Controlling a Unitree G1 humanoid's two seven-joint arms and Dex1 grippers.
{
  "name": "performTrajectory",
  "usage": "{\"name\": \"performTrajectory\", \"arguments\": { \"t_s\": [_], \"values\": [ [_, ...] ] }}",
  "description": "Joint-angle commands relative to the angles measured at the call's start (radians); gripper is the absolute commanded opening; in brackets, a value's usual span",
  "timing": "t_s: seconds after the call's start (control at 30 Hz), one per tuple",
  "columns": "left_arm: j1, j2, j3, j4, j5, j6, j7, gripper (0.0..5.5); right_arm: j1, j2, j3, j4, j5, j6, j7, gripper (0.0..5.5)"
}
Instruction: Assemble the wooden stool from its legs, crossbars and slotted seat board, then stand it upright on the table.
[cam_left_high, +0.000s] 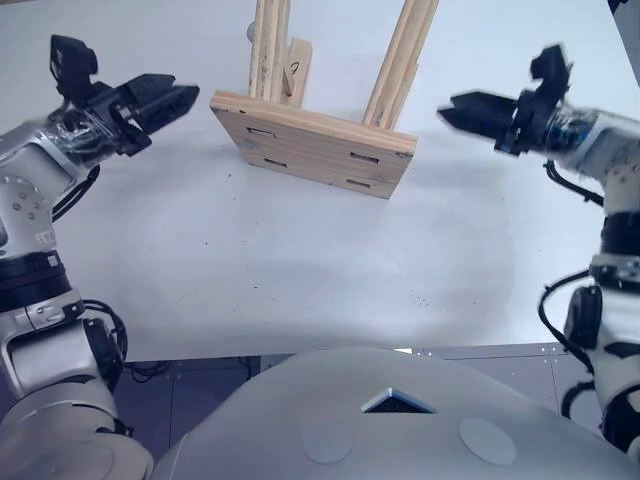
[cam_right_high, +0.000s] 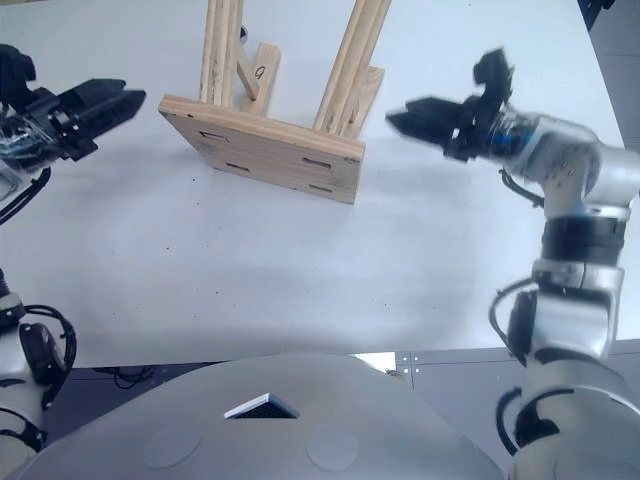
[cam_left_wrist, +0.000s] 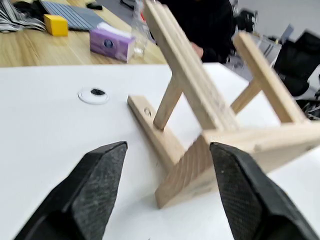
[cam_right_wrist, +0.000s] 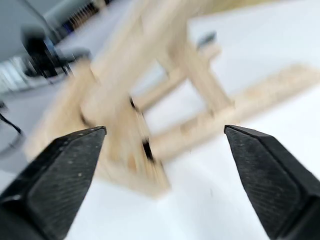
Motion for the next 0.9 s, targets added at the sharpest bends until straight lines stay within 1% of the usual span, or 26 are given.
{"name": "performTrajectory", "arguments": {
  "t_s": [0.03, 0.2, 0.33, 0.4, 0.53, 0.73, 0.9],
  "values": [
    [0.0, 0.033, -0.062, 0.068, 0.081, -0.15, -0.104, 3.03, 0.081, -0.022, 0.055, -0.088, -0.053, -0.098, 0.016, 4.49],
    [-0.084, -0.005, -0.184, 0.209, 0.201, -0.324, -0.177, 3.03, 0.064, 0.022, 0.07, -0.089, -0.055, -0.114, 0.003, 4.49],
    [-0.184, -0.059, -0.259, 0.342, 0.259, -0.41, -0.229, 3.03, 0.03, 0.06, 0.125, -0.069, -0.069, -0.122, 0.002, 4.49],
    [-0.23, -0.086, -0.284, 0.413, 0.285, -0.446, -0.247, 3.03, 0.004, 0.085, 0.142, -0.031, -0.079, -0.125, -0.013, 4.22],
    [-0.27, -0.115, -0.311, 0.512, 0.309, -0.471, -0.303, 2.41, -0.032, 0.118, 0.161, 0.031, -0.099, -0.133, -0.022, 3.5],
    [-0.254, -0.138, -0.33, 0.474, 0.262, -0.403, -0.422, 1.45, -0.033, 0.132, 0.175, 0.076, -0.112, -0.123, -0.01, 2.43],
    [-0.193, -0.095, -0.315, 0.302, 0.161, -0.24, -0.509, 0.92, -0.049, 0.105, 0.186, 0.048, -0.07, -0.01, 0.082, 2.4]
  ]
}}
